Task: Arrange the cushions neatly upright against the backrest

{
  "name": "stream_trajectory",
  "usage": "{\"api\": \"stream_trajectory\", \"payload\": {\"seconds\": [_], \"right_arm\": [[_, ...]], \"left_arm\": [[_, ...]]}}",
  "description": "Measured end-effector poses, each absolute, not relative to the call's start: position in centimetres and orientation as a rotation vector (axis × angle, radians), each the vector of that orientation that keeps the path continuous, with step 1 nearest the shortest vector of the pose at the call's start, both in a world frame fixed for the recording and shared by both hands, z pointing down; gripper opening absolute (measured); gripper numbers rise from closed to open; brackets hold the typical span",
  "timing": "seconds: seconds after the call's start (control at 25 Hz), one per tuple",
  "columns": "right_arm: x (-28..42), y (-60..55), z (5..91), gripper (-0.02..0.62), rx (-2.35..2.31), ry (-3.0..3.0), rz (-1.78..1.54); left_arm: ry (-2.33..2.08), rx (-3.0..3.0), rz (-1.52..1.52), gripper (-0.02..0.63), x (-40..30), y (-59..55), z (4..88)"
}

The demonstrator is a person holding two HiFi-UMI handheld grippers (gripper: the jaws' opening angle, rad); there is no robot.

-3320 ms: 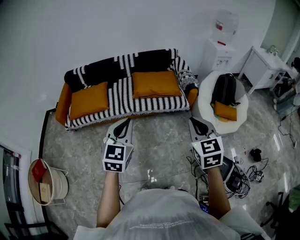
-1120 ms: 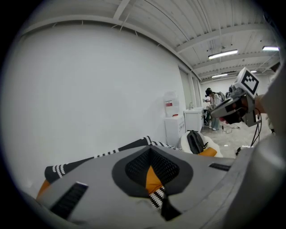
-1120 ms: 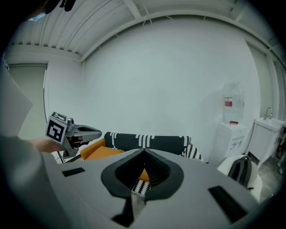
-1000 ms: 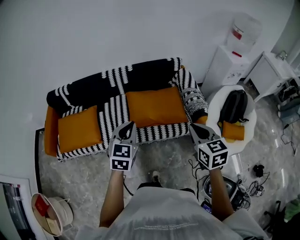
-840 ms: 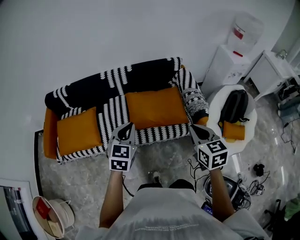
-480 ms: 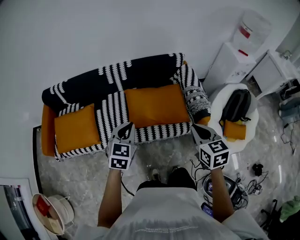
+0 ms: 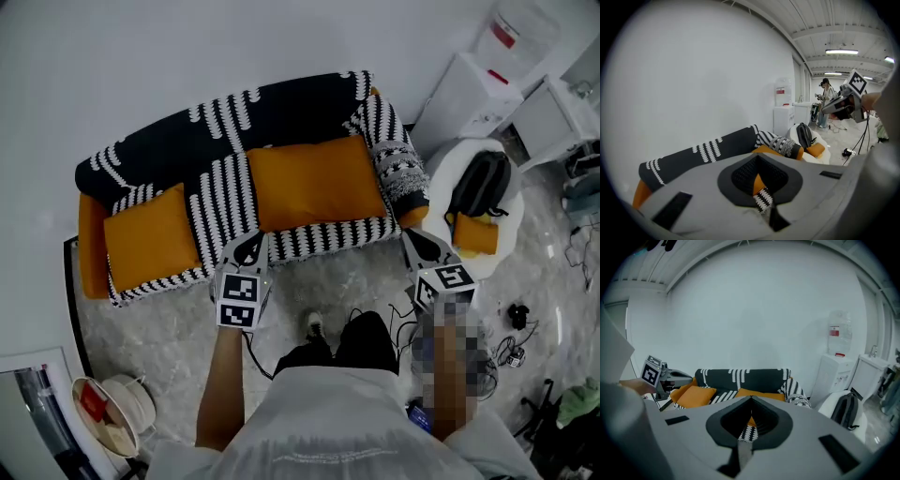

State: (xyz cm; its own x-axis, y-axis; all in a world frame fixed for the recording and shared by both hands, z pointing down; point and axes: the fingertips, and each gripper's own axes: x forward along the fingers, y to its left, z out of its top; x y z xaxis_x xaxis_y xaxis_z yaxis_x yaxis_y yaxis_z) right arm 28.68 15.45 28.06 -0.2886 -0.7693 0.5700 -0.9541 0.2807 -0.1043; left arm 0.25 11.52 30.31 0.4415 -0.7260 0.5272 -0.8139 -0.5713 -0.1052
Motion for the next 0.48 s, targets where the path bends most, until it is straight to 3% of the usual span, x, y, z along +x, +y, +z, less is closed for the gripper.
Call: {"api": "stream_trajectory", "payload": {"seconds": [0.48], "right_arm": [[30.1, 12.6, 30.4, 0.003, 1.552, -2.036, 0.574]], "left_arm": [[-1.369, 2.460, 0.801, 0.018, -0.9, 8.7, 32.9]]}}
